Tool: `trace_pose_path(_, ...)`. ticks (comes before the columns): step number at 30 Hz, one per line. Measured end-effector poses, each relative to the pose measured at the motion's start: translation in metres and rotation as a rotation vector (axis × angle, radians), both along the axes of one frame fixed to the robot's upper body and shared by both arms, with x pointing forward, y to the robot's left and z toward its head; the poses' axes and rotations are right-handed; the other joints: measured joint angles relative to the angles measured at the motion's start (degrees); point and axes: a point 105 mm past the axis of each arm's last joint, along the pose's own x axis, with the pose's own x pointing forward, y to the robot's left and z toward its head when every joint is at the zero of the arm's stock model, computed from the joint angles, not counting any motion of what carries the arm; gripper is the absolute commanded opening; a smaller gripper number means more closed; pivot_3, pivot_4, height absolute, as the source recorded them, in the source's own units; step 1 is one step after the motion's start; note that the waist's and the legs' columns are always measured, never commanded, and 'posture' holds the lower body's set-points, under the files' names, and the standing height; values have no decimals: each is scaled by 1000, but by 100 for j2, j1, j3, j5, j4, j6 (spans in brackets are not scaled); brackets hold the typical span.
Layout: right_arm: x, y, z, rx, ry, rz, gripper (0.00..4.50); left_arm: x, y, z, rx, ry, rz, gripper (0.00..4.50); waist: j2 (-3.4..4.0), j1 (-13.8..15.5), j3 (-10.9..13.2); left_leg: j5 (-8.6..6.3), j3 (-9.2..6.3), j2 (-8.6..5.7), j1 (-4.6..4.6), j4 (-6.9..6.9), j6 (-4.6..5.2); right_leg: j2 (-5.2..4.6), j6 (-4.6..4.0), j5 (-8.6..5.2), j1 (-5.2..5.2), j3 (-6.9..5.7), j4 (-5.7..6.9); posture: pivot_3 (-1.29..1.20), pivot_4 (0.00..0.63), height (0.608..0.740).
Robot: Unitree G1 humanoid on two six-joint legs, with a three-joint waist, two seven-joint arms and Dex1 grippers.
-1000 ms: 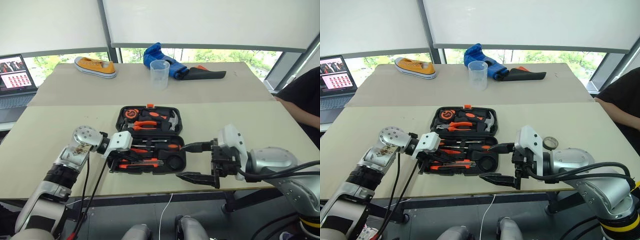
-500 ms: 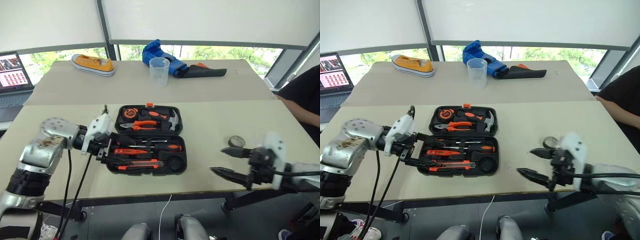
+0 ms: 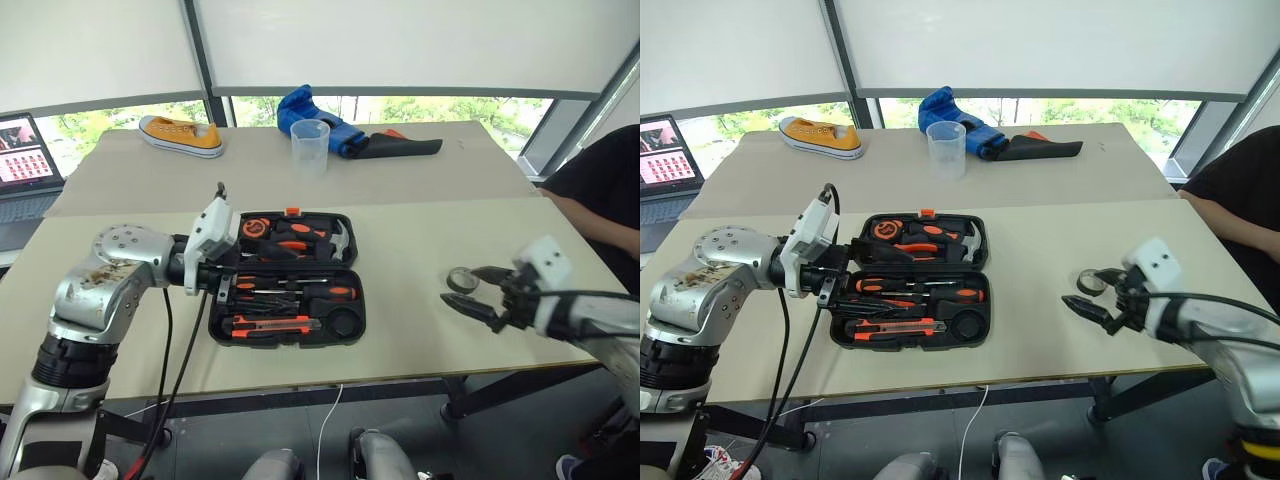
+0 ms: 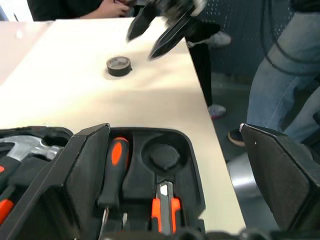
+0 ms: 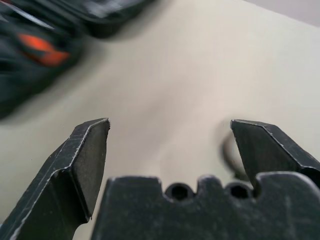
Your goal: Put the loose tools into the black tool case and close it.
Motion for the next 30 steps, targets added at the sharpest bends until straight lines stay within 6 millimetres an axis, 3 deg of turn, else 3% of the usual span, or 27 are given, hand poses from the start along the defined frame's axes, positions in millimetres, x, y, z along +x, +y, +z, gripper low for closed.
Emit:
trace_pose_path(3, 22, -8, -13, -46, 28, -53, 4500, -1, -1, -2, 1, -4, 2, 4484, 3, 5, -1, 1, 2, -5, -20, -1, 0, -1, -7, 3, -27, -2, -2, 0, 150, 731)
trace_pose_path(7, 29, -15, -30, -95, 83, -70, 4500, -2, -1, -9, 9, 5, 12, 4484, 4, 13, -1, 1, 2, -10, -34, -18, 0, -4, -8, 3, -46, -11, -6, 0, 150, 731)
trace_pose_path(10, 33, -13, -30, -101, 81, -49, 3799, -2, 1, -11, 20, 1, 29, 4500, 4, -10, -2, 1, 3, -10, -32, -25, 0, -3, -8, 3, -46, -12, -8, 0, 150, 731)
trace_pose_path(20, 38, -4, -33, -53, 93, -19, 421, -5, 3, -17, 44, -7, 26, 4500, 4, -24, -2, 9, 4, -8, -26, -17, -13, -4, -16, 7, -42, 2, -1, 0, 150, 731)
trace_pose_path(23, 38, 0, -28, -36, 91, 5, 21, -6, 4, -18, 58, -4, 14, 4500, 4, -36, -2, 9, 4, -8, -27, -19, -12, -4, -16, 7, -43, 2, -2, 0, 150, 731)
trace_pose_path(26, 31, 27, -13, 57, 81, 129, 21, -8, 8, -22, 108, -3, -1, 4500, 5, -54, -1, 9, 4, -5, -30, -23, -12, -2, -17, 7, -48, 2, -4, 0, 150, 731)
trace_pose_path(30, 2, 100, 24, 145, 34, 462, 21, -13, 12, -26, 167, -13, -37, 4500, 8, -125, 0, 8, 3, 0, -30, -29, -12, 1, -21, 5, -52, 0, -3, 0, 150, 731)
